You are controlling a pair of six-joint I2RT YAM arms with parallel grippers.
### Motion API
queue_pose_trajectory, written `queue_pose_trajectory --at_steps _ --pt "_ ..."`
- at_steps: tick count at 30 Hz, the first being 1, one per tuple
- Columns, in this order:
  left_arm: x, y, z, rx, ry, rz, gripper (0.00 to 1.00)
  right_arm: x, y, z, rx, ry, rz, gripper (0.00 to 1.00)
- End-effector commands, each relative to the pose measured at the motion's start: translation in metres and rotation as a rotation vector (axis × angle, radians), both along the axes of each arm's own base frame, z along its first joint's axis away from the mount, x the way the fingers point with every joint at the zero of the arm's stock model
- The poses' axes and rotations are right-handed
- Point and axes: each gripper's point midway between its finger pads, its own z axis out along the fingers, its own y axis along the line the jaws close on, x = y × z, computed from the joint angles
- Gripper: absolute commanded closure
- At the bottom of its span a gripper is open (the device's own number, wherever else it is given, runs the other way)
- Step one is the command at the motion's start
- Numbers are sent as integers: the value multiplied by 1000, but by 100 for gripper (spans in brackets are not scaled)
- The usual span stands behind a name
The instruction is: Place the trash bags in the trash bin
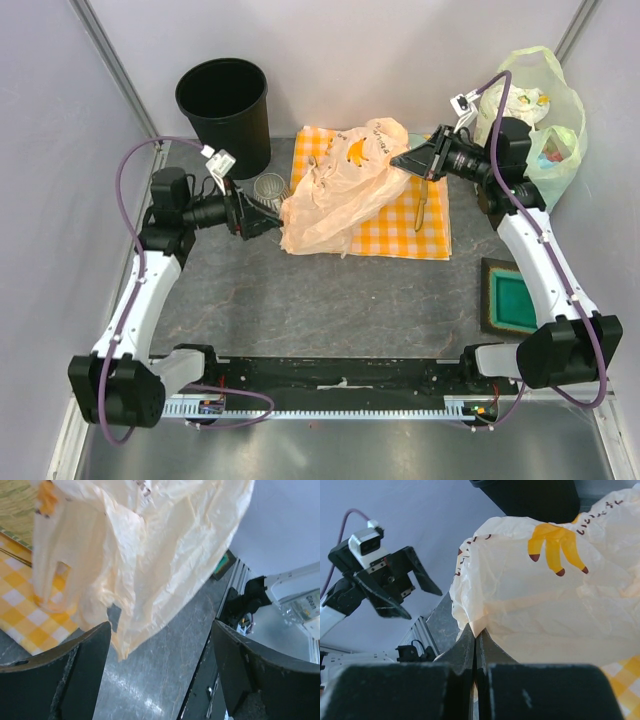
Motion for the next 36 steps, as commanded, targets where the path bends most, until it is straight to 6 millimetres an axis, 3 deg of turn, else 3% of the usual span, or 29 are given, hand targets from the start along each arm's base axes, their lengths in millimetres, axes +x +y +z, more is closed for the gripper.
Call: queue_pose_trajectory --at_steps 1,4,8,14,17,24,32,36 --pt "22 -11 12 -63 16 -3 12 -16 7 23 1 -111 57 100" --pt "33 -11 0 -45 25 9 12 -20 10 26 1 -126 77 100" --pt "43 -7 -11 -30 24 38 22 -26 13 29 -3 -143 99 100" --pt "30 -8 -15 -61 43 -35 43 -31 18 29 -12 -152 151 100" --pt "27 -5 -18 -85 76 -54 49 -32 20 31 -14 -162 165 100" --pt "24 -9 -19 -109 77 -116 47 -32 25 36 6 -171 186 100" --pt "14 -17 -36 -111 131 -146 48 -29 30 50 57 -183 192 100" --pt "6 -25 -41 -108 141 -174 41 -30 33 57 106 -171 201 100"
